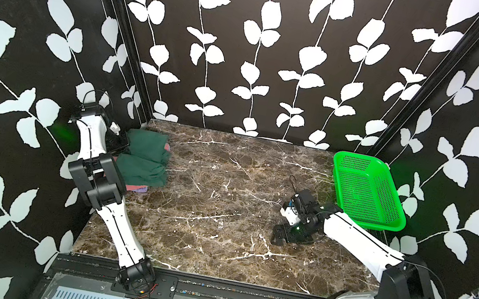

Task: Fold and stack t-shirts
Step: Place the T-shirt at the t-shirt.

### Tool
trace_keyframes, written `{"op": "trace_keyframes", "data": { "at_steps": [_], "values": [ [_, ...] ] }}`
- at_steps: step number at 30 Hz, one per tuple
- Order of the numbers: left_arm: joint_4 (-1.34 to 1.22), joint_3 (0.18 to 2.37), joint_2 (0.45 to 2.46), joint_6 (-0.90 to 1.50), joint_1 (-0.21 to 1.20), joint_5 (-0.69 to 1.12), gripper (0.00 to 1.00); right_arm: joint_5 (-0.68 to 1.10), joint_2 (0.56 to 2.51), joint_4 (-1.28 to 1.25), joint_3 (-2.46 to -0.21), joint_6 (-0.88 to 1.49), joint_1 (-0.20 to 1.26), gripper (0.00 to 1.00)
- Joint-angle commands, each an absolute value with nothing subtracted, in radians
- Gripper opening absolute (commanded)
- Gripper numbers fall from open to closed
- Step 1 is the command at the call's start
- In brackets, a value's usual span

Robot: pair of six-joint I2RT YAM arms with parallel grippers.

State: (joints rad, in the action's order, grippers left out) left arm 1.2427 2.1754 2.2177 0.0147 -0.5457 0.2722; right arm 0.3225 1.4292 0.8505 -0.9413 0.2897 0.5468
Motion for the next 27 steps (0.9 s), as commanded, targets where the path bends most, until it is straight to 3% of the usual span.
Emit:
{"op": "trace_keyframes", "data": {
  "at_steps": [1,5,9,10,11,16,21,25,27],
  "values": [
    [1.249,2.253,2.228,0.022,-0.580,0.192,0.00,0.322,1.441,0.893,-0.950,0.273,0.543,0.99],
    [1.212,2.292,2.232,0.069,-0.623,0.162,0.01,0.332,1.438,0.902,-0.943,0.275,0.544,0.99],
    [1.193,2.331,2.252,0.086,-0.654,0.258,0.78,0.340,1.433,0.906,-0.946,0.282,0.543,0.99],
    [1.193,2.328,2.251,0.088,-0.660,0.254,0.90,0.341,1.433,0.909,-0.948,0.283,0.543,0.99],
    [1.197,2.326,2.246,0.093,-0.661,0.226,0.93,0.342,1.431,0.910,-0.948,0.283,0.543,0.99],
    [1.178,2.214,2.129,0.114,-0.661,0.252,0.97,0.345,1.427,0.894,-0.926,0.294,0.543,0.99],
    [0.864,1.773,1.831,0.283,-0.654,0.643,0.94,0.366,1.450,0.817,-0.900,0.328,0.543,0.99],
    [0.775,1.566,1.746,0.320,-0.613,0.771,0.69,0.394,1.514,0.770,-0.929,0.344,0.543,0.99],
    [0.786,1.522,1.752,0.291,-0.600,0.750,0.48,0.414,1.539,0.744,-0.943,0.352,0.545,0.98]
  ]
}}
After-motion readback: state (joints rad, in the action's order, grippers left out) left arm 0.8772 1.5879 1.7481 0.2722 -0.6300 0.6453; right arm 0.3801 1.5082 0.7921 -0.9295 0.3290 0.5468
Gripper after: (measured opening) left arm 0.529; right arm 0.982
